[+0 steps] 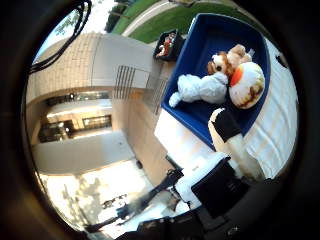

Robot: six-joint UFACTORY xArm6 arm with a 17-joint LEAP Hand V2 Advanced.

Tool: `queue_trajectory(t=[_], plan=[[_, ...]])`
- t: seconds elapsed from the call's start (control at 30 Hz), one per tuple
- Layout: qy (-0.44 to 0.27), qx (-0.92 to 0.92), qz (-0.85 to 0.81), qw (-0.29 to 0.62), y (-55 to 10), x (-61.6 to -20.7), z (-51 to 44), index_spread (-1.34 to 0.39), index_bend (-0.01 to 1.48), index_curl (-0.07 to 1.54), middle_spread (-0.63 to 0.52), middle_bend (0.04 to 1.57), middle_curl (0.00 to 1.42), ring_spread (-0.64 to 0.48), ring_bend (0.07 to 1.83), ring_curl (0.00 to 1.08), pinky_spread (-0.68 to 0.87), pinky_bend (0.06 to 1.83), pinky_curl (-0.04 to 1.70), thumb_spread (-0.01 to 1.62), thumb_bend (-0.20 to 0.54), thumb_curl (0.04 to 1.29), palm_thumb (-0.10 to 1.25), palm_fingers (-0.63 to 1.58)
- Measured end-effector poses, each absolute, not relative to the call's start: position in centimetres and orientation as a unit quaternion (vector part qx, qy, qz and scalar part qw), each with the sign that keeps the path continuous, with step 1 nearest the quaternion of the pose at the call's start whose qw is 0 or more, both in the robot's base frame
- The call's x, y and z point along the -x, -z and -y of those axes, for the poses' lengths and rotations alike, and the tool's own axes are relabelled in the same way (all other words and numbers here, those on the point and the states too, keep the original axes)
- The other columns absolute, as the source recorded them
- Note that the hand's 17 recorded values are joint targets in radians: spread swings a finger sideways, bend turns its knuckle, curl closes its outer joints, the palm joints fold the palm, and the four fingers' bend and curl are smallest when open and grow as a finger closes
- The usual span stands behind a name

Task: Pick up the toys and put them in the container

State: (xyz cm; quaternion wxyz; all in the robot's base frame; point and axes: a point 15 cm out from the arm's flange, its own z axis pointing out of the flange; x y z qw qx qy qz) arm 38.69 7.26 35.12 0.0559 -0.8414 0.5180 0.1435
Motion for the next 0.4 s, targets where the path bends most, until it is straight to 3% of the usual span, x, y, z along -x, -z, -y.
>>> queue_trajectory(t=[0.4], plan=[[-0.151, 0.753, -0.64, 0.017, -39.7, -29.1, 3.9, -0.29, 0.21, 0.39, 0.05, 0.16, 0.32, 0.27, 0.38, 0.3, 0.44, 0.53, 0.34, 1.2, -0.024, 0.47, 0.82, 0.09]])
